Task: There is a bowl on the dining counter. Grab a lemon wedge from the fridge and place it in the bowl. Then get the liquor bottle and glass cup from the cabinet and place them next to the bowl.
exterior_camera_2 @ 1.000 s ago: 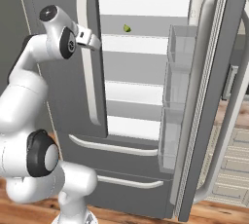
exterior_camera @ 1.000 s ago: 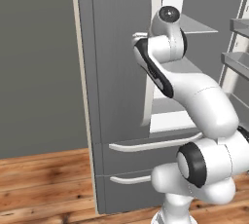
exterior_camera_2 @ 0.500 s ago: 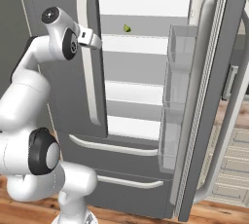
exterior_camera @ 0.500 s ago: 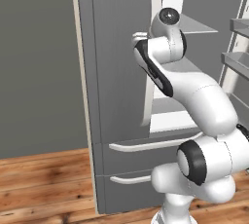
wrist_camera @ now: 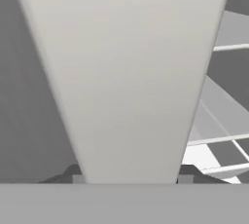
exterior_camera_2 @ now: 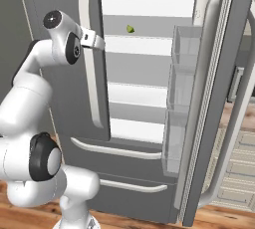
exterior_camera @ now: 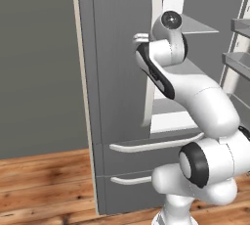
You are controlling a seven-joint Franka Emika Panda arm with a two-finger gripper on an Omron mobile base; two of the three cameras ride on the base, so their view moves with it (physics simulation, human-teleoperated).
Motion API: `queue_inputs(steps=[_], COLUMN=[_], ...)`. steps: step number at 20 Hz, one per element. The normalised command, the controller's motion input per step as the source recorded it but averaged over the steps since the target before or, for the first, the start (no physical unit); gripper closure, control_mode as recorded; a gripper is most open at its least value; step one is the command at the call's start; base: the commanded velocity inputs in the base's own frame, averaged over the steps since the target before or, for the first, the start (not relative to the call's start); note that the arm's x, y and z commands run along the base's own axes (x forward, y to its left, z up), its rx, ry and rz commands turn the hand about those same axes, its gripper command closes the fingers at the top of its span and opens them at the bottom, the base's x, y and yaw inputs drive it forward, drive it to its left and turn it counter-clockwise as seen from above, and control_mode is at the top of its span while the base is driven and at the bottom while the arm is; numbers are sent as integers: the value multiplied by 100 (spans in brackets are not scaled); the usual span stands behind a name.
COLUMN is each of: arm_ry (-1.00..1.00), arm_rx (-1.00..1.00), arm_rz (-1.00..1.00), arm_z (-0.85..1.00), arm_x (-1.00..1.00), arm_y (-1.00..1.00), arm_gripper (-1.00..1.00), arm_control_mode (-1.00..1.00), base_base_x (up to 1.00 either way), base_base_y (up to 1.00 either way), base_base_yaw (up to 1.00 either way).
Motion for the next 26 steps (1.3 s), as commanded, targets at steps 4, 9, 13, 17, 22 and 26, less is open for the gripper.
queue_inputs(steps=[4, 9, 13, 17, 22, 26], arm_ry=[-3, -16, -11, -1, 0, 0], arm_rx=[0, -7, -2, 0, 0, 0], arm_rz=[0, 8, 5, 4, 3, 2], arm_z=[-1, -10, -7, -1, 0, 0], arm_x=[-14, -96, -100, -100, -100, -88], arm_y=[0, 23, 47, 50, 52, 32], arm_gripper=[100, 100, 100, 100, -100, -100], arm_control_mode=[-100, -100, -100, -100, -100, -100], base_base_x=[0, 0, 0, 0, 0, 0], base_base_y=[0, 0, 0, 0, 0, 0], base_base_yaw=[0, 0, 0, 0, 0, 0])
